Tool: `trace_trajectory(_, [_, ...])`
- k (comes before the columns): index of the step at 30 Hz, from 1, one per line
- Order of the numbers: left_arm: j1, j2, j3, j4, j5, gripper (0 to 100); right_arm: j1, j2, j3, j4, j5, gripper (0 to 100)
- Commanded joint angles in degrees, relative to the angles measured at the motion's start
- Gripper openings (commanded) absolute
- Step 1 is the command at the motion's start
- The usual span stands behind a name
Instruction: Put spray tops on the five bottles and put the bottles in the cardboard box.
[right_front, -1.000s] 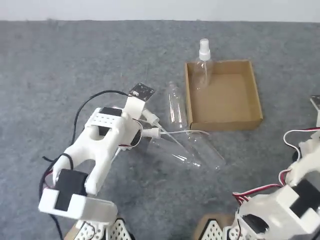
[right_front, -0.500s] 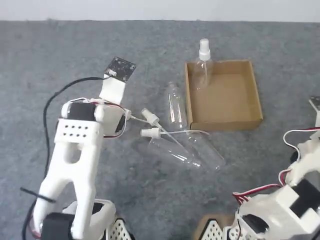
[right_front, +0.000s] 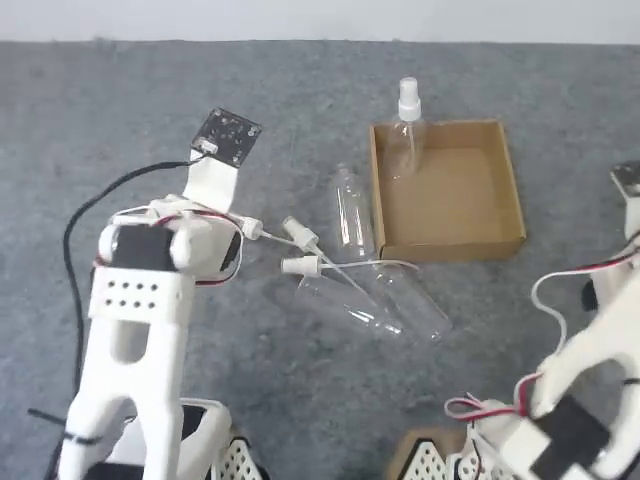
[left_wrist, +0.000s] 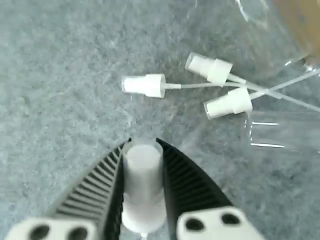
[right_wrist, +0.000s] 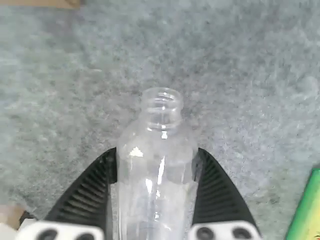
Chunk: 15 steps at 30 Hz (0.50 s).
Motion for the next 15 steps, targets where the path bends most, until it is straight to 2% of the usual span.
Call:
trace_trajectory(1, [0.18, -5.98, -3.47, 1.14, 2.29, 1, -6.46, -9.45, -2.29, 3.12, -5.80, 2.0])
trace_trajectory(4, [0.44, -7.38, -5.85, 3.87, 2.29, 1, -10.68, -13.32, -2.20, 3.65, -9.32, 1.9])
trace_trajectory(9, [0.09, -7.74, -10.15, 7.65, 2.11, 1, -18.86, -20.62, 2.37, 6.02, -10.29, 0.6])
trace_trajectory(15, [0.44, -7.91, -10.59, 8.44, 2.46, 1, -30.46, -32.22, 9.76, 6.29, -15.12, 0.6])
